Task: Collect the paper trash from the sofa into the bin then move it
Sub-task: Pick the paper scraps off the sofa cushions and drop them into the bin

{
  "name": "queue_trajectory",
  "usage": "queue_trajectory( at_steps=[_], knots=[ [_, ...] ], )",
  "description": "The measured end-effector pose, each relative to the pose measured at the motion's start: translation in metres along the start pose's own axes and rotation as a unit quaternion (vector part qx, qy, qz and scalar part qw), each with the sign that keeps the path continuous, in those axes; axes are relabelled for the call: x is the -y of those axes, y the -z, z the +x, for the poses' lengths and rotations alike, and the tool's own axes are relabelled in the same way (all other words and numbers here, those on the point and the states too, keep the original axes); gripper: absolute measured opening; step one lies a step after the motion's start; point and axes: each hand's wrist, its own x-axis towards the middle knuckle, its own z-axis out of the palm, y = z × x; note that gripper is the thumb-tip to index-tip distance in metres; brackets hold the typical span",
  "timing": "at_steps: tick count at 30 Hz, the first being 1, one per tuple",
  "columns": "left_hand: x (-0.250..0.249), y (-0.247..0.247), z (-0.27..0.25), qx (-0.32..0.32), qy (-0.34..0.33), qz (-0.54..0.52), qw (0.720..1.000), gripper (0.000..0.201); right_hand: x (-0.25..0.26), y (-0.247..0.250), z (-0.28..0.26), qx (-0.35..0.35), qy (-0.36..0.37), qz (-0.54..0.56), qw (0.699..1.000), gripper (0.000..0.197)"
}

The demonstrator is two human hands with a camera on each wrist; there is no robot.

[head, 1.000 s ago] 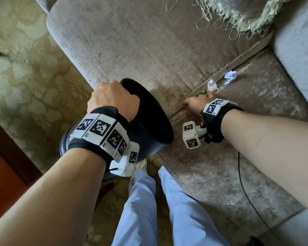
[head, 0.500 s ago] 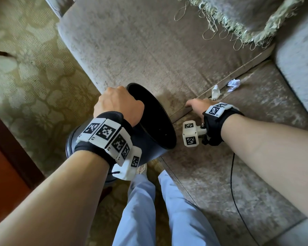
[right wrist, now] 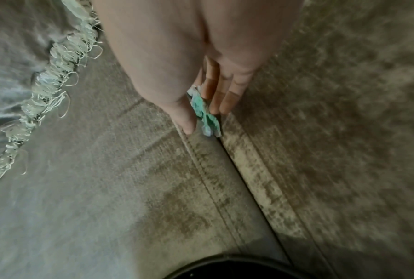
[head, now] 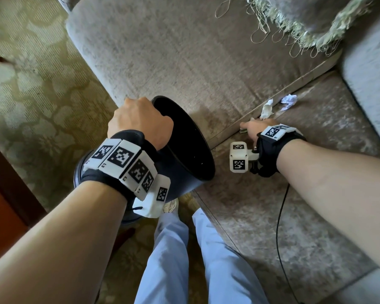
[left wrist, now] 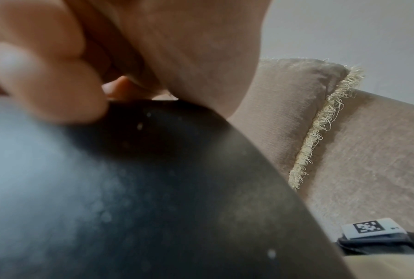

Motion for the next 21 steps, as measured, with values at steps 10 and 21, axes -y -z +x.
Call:
queue_trajectory(
  at_steps=[10, 21],
  knots=[
    [-0.002, -0.002, -0.002, -0.005, 0.016, 0.008, 1.000, 0.013, 0.000, -0.023, 0.003, 0.068, 0.006, 0.100, 0.993, 0.040],
    [-0.009, 0.008, -0.012, 0.045, 0.008, -0.003, 0.999, 0.024, 0.028, -0.048, -0.063, 0.264, 0.085, 0.035, 0.960, 0.028]
  ],
)
